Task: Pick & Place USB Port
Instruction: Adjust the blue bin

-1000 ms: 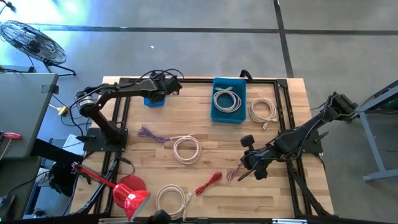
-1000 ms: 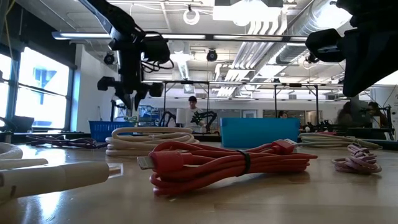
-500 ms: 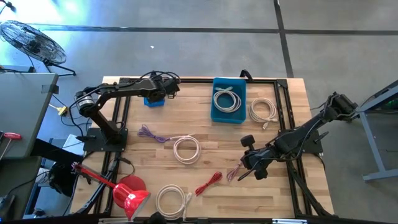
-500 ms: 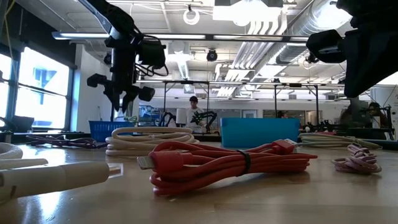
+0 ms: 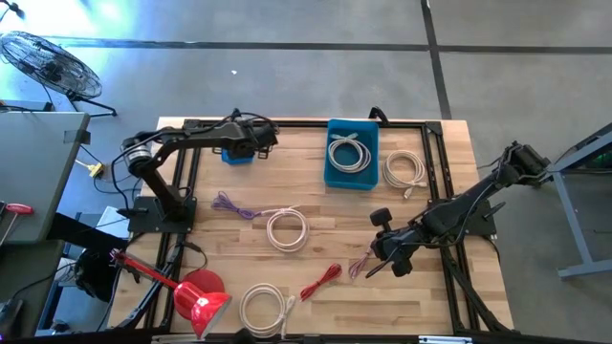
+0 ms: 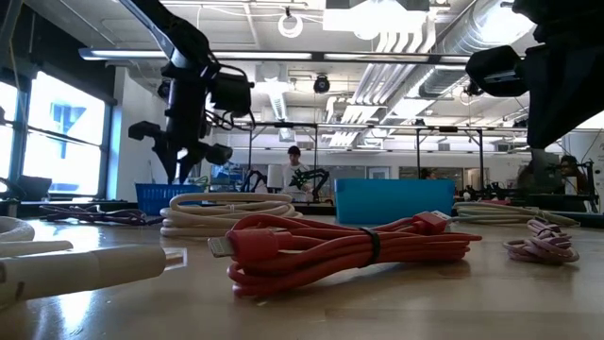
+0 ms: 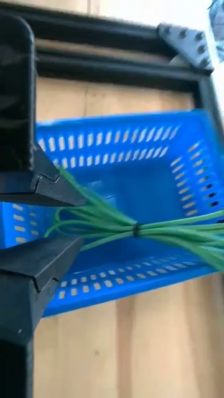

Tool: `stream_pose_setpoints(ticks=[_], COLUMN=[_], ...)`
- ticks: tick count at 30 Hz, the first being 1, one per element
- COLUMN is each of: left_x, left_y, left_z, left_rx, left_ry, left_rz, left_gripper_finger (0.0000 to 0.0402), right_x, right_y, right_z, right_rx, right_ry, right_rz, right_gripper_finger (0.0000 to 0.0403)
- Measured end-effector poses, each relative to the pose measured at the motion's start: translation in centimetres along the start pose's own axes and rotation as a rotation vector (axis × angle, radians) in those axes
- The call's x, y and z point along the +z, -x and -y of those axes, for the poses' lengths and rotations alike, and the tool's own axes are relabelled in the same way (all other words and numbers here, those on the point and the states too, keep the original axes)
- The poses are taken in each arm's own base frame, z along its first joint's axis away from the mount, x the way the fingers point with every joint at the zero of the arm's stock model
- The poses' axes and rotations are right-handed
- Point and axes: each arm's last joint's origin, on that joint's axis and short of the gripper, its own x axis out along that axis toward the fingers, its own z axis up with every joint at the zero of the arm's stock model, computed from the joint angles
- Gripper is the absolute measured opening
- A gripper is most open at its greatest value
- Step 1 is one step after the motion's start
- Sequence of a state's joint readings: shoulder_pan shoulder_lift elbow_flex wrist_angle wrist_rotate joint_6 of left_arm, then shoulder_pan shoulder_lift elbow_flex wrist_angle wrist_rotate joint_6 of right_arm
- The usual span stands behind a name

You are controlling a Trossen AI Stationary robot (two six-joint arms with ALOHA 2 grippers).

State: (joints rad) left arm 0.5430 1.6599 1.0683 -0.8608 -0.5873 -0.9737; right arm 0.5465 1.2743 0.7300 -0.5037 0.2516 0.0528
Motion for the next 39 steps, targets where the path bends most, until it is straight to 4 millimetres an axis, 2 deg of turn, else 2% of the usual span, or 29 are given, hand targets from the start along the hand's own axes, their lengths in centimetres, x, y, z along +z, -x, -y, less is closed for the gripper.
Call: stream_pose_setpoints(ticks=[6,15,27,39], left_x=[-0.3,0.0,0.2,1.2], left_y=[-1.2,-2.5,-2.5,-2.0], left_z=[1.1,3.4,3.8,5.2], left_rx=[-0.021,-0.157,-0.203,-0.356], left_ry=[0.002,-0.025,-0.021,-0.032], left_rz=[-0.018,0.012,0.023,0.103], left_gripper_finger=[0.0079,0.0079,0.0079,0.0079], right_x=[0.0,0.0,0.0,0.0], right_y=[0.0,0.0,0.0,0.0], right_z=[0.0,0.0,0.0,0.0], right_rx=[0.000,0.000,0.006,0.005], right_ry=[-0.004,-0.004,-0.004,-0.004], right_rz=[0.000,0.000,0.000,0.000], right_gripper_finger=[0.0001,0.0001,0.0001,0.0002])
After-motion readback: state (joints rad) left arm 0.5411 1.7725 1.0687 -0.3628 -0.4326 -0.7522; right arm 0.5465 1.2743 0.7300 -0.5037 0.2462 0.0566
